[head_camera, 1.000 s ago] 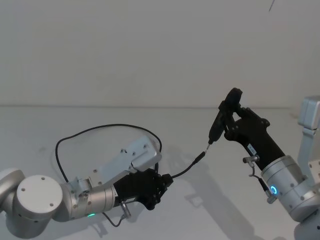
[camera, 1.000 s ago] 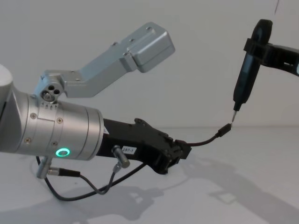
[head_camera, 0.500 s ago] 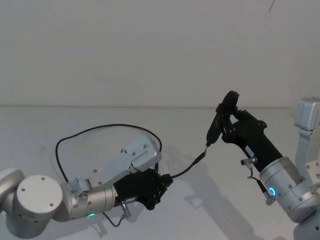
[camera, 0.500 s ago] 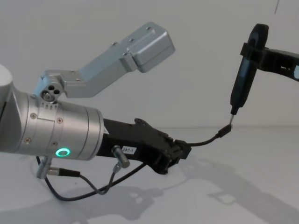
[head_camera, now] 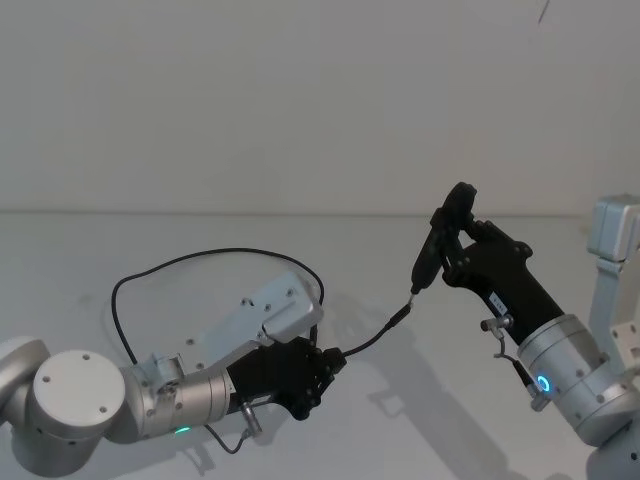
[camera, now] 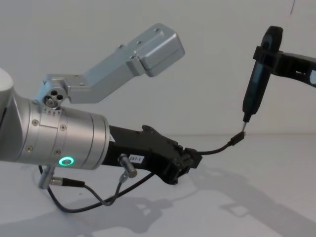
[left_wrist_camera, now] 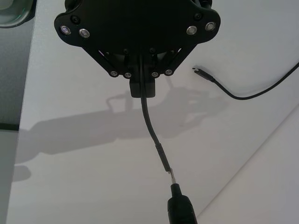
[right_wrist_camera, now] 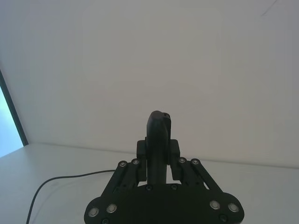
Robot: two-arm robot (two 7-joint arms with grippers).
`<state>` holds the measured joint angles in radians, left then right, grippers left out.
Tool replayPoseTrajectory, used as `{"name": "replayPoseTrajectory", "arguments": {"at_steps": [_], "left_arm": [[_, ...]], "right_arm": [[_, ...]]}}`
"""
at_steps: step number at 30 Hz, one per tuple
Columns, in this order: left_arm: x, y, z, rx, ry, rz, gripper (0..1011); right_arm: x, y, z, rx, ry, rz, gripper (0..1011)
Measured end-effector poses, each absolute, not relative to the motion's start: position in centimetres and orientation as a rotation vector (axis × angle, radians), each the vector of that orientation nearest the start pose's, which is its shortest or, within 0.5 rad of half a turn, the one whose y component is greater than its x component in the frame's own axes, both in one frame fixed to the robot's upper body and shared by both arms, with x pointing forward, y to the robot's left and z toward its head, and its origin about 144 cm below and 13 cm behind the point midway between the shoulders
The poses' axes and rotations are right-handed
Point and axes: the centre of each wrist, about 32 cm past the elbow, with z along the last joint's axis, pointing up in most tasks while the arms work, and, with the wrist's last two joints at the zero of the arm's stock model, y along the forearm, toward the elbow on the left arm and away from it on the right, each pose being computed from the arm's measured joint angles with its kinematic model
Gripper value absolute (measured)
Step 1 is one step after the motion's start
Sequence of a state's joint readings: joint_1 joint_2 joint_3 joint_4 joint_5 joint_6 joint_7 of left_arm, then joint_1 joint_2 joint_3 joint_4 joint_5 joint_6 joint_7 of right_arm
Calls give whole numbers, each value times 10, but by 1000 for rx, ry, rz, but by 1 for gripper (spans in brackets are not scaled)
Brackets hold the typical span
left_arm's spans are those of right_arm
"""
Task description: Pick up the data cable with the one hand.
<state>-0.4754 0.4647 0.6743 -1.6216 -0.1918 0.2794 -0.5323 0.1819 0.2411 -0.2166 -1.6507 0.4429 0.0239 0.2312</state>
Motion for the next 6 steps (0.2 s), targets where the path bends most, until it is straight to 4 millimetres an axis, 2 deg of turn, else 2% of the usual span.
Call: {"name": "replayPoseTrajectory", "arguments": {"at_steps": [6], "left_arm": [[518,172,1250,399,-247,501,56]], "right_arm": [[497,-224,1221,255,-10,-1080,279]]}}
